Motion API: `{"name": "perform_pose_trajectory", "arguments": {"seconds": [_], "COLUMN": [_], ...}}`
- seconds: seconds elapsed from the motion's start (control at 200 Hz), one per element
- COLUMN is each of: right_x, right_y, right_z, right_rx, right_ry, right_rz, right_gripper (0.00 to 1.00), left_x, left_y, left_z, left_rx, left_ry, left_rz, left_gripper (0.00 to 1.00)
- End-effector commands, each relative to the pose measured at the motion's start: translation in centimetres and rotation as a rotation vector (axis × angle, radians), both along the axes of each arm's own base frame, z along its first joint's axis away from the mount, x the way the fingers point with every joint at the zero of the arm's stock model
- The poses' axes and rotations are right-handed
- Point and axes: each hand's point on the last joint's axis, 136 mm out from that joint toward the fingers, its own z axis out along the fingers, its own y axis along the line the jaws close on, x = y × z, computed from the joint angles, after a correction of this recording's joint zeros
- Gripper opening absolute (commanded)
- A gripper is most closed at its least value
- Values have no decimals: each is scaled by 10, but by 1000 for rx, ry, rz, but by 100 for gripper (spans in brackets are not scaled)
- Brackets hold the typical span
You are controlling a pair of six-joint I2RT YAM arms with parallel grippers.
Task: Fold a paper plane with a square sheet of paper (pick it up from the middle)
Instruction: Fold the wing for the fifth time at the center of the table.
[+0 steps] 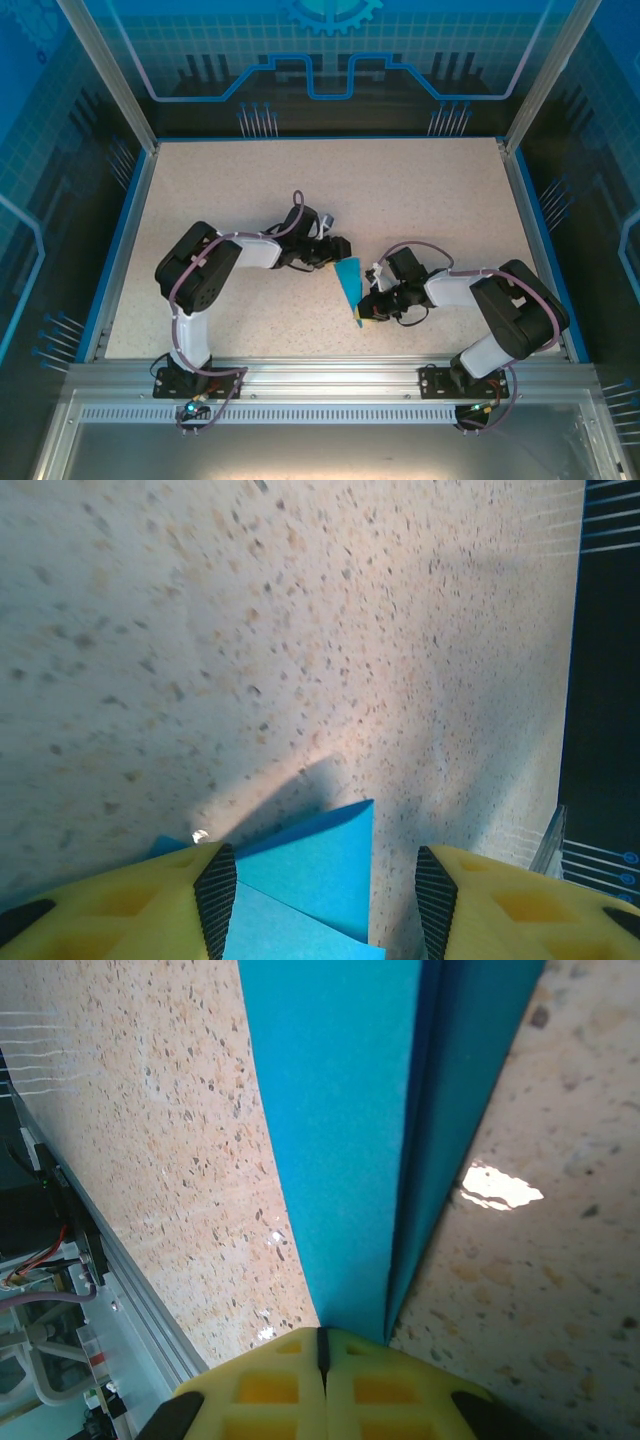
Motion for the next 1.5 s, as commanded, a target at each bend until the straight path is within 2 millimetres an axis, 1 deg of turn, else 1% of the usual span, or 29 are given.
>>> {"name": "perform_pose_trajectory", "arguments": {"seconds": [0.0, 0.07, 0.2, 0.265, 0.365, 0.465, 0.56, 0.615, 0.665, 0.725, 0.805, 0.895, 1.02, 1.09, 1.15, 1.245, 1.325, 1.37, 1.41, 1.495], "right_x": [-27, -25, -21, -18, -14, -8, -3, -1, 0, 0, 1, 2, 6, 7, 10, 19, 25, 27, 28, 28], "right_y": [-32, -31, -29, -26, -23, -17, -14, -13, -12, -11, -9, -6, -5, -11, -19, -42, -61, -70, -72, -70], "right_z": [-47, -45, -41, -38, -33, -26, -20, -18, -17, -16, -13, -3, 20, 32, 42, 52, 57, 59, 60, 61], "right_rx": [-212, -210, -202, -192, -179, -154, -140, -137, -136, -129, -110, -79, -46, -60, -73, -127, -163, -169, -158, -133], "right_ry": [73, 69, 54, 46, 33, 12, -6, -11, -15, -19, -28, -51, -120, -161, -201, -259, -291, -299, -301, -294], "right_rz": [-10, -10, -8, -7, -7, -5, -5, -6, -6, -5, -5, -7, -10, -23, -47, -135, -215, -249, -260, -255], "right_gripper": [6, 6, 7, 7, 8, 10, 11, 11, 11, 12, 12, 15, 21, 25, 30, 36, 42, 44, 45, 47], "left_x": [13, 16, 19, 19, 9, -14, -38, -50, -62, -70, -71, -69, -68, -68, -68, -67, -69, -72, -75, -84], "left_y": [16, 15, 14, 16, 18, 12, 2, -5, -16, -25, -30, -26, -22, -20, -22, -17, -7, 0, 8, 17], "left_z": [-6, 3, 32, 48, 68, 77, 70, 61, 53, 40, 24, 9, -1, 1, 12, 33, 47, 51, 50, 48], "left_rx": [43, 38, 14, -1, -46, -52, -13, 3, 5, 27, 35, 59, 87, 94, 71, 62, 79, 93, 118, 173], "left_ry": [-11, -22, -60, -84, -95, -84, -50, -23, -7, 14, 46, 75, 86, 77, 54, 12, -17, -18, -5, 16], "left_rz": [21, 16, 20, 40, 58, 39, 8, -2, -32, -43, -34, 4, 20, 23, 16, 28, 60, 77, 103, 136], "left_gripper": [55, 56, 57, 57, 57, 56, 51, 49, 48, 47, 44, 42, 42, 43, 44, 49, 55, 58, 63, 63]}}
